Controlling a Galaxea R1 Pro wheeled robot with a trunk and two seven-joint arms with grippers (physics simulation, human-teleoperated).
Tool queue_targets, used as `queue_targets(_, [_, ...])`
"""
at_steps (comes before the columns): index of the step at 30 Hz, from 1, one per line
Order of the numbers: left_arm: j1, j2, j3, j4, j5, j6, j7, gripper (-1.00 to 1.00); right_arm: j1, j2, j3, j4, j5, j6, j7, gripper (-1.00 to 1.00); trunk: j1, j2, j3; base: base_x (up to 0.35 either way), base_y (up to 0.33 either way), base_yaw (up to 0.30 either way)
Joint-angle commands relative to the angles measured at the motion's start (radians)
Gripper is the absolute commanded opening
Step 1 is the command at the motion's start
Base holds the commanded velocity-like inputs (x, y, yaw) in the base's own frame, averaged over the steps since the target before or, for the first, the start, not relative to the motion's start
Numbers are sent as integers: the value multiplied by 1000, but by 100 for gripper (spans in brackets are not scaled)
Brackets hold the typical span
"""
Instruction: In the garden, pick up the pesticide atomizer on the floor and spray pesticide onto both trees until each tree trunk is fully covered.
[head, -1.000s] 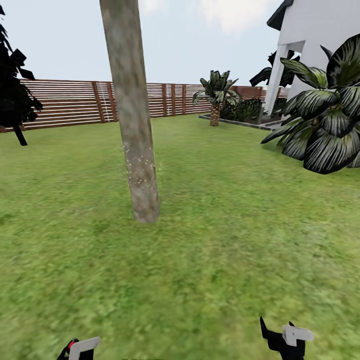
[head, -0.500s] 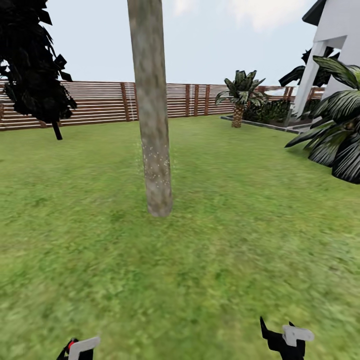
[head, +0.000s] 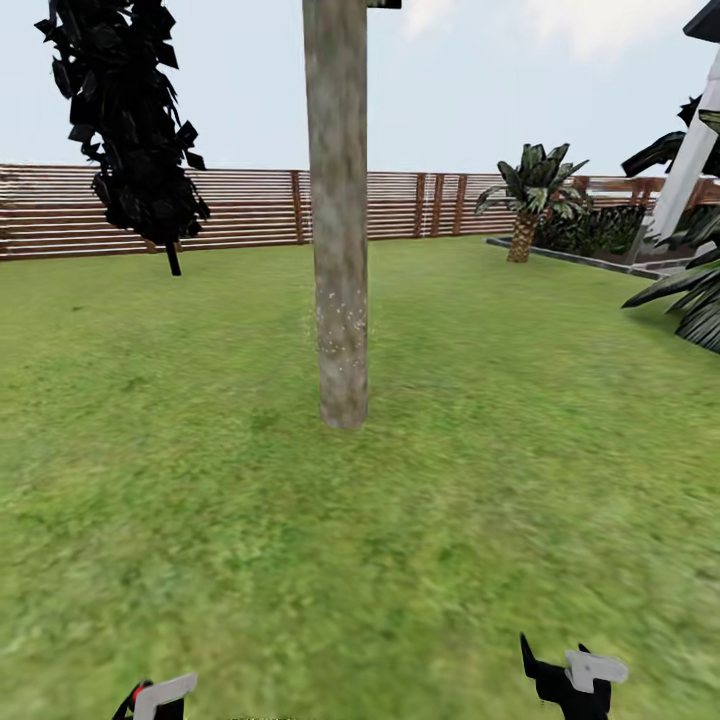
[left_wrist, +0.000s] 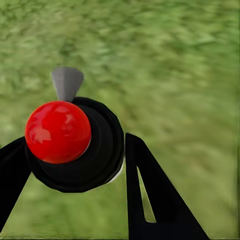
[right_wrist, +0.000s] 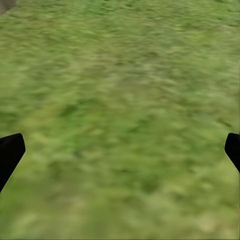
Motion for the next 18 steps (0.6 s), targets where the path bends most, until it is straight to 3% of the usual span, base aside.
queue_targets(1, [0,0,0,0,0,0,0,-100,0,0,0,0,0,0,0,100,0,0,1,0,-268,265])
queue_targets(18, [0,2,-2,1,-1,1,0,-100,0,0,-3,0,0,0,0,100,0,0,15,0,-269,264])
